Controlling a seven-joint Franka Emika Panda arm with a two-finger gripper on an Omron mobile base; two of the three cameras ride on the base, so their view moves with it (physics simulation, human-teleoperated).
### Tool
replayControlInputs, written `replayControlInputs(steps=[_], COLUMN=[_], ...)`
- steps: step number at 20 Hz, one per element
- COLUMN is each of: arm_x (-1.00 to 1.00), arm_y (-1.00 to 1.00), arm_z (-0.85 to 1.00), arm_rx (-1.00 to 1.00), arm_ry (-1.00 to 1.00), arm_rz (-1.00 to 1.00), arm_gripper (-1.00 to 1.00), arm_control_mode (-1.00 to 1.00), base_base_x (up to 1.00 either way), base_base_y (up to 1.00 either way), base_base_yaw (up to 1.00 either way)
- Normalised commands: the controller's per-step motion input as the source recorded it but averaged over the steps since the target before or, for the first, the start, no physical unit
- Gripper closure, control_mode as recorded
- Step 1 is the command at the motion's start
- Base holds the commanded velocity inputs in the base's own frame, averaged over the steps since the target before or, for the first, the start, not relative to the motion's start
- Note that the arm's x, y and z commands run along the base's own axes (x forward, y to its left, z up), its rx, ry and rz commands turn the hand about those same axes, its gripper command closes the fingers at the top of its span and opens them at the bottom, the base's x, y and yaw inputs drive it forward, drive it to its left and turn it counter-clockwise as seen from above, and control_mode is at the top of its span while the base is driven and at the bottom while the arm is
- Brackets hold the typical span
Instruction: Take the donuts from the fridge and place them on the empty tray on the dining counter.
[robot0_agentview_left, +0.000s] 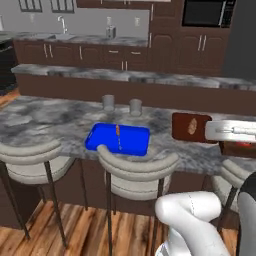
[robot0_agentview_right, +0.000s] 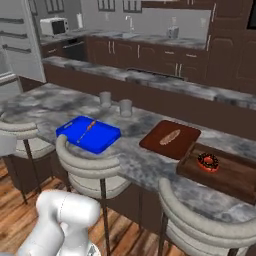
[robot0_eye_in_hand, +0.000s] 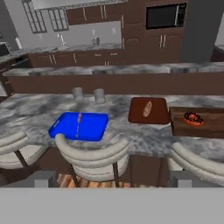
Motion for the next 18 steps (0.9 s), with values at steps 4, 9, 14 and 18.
replayControlInputs(steps=[4, 9, 14, 18], arm_x=[0.00, 0.00, 0.00, 0.00], arm_y=[0.00, 0.00, 0.00, 0.00], arm_z=[0.00, 0.00, 0.00, 0.00], arm_rx=[0.00, 0.00, 0.00, 0.00], arm_ry=[0.00, 0.00, 0.00, 0.00], arm_rz=[0.00, 0.00, 0.00, 0.00], arm_gripper=[-1.00, -1.00, -1.00, -1.00], arm_control_mode=[1.00, 1.00, 1.00, 1.00], base_base_x=[-0.01, 0.00, 0.00, 0.25], base_base_y=[0.23, 0.04, 0.02, 0.05], base_base_yaw=[0.96, 1.00, 1.00, 0.92])
